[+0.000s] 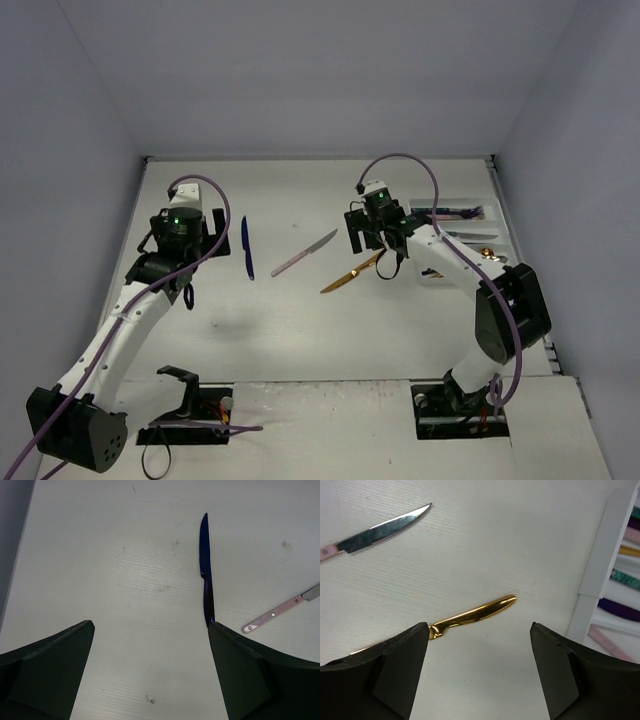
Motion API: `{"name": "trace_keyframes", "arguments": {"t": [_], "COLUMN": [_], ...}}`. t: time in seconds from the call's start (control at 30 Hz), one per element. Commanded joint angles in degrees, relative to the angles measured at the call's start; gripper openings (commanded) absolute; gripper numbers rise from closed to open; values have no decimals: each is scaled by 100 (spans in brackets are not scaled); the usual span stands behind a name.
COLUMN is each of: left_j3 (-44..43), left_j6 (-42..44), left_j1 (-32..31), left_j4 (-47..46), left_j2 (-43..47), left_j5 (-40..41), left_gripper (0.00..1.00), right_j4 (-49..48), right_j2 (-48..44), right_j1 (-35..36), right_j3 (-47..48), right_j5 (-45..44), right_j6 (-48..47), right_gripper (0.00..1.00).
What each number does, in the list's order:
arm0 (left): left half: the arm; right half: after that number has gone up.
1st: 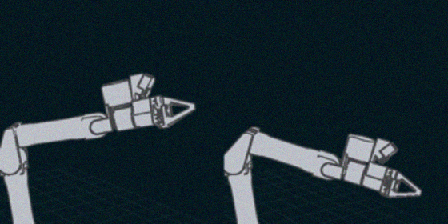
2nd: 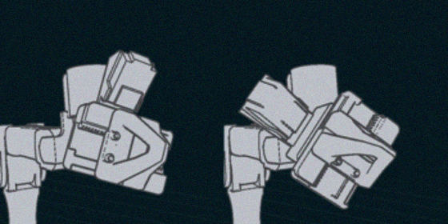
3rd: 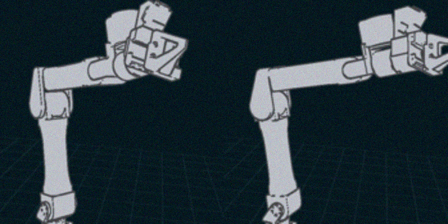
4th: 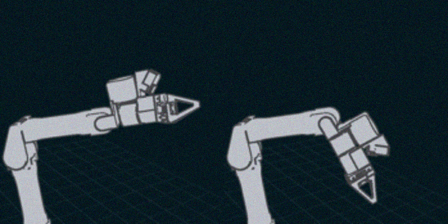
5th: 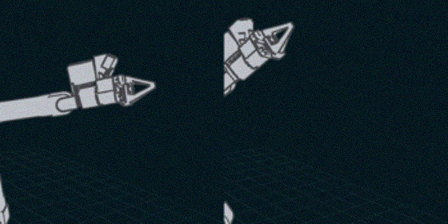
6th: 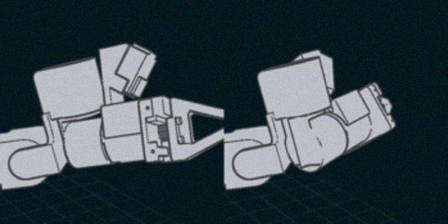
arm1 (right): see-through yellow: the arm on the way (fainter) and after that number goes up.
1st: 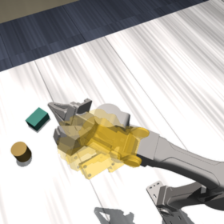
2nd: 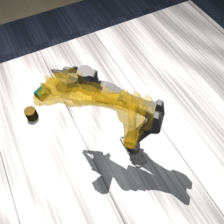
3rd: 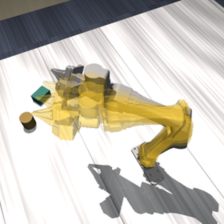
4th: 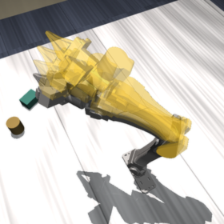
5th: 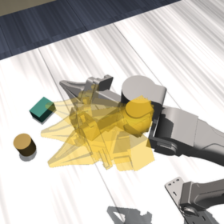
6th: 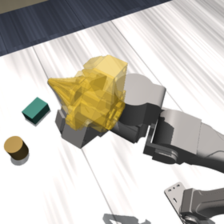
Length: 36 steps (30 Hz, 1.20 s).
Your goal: Sort the eating utensils into containers
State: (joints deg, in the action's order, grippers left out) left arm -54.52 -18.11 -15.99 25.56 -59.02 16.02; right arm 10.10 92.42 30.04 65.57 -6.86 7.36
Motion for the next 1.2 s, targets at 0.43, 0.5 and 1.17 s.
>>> {"name": "trace_keyframes", "arguments": {"t": [0.43,0.5,1.17], "left_j3": [-129,-129,-120], "left_j6": [-35,-35,-17], "left_j1": [34,34,34], "left_j4": [-209,-206,-192], "left_j2": [3,-10,-56], "left_j5": [-4,-18,6], "left_gripper": [97,97,97], "right_j4": [756,766,765], "right_j2": [247,251,1130], "right_j1": [368,580,1180], "right_j3": [113,20,360], "right_j5": [789,751,475], "right_j6": [-2557,-2473,-2388], "right_gripper": [79,79,78]}}
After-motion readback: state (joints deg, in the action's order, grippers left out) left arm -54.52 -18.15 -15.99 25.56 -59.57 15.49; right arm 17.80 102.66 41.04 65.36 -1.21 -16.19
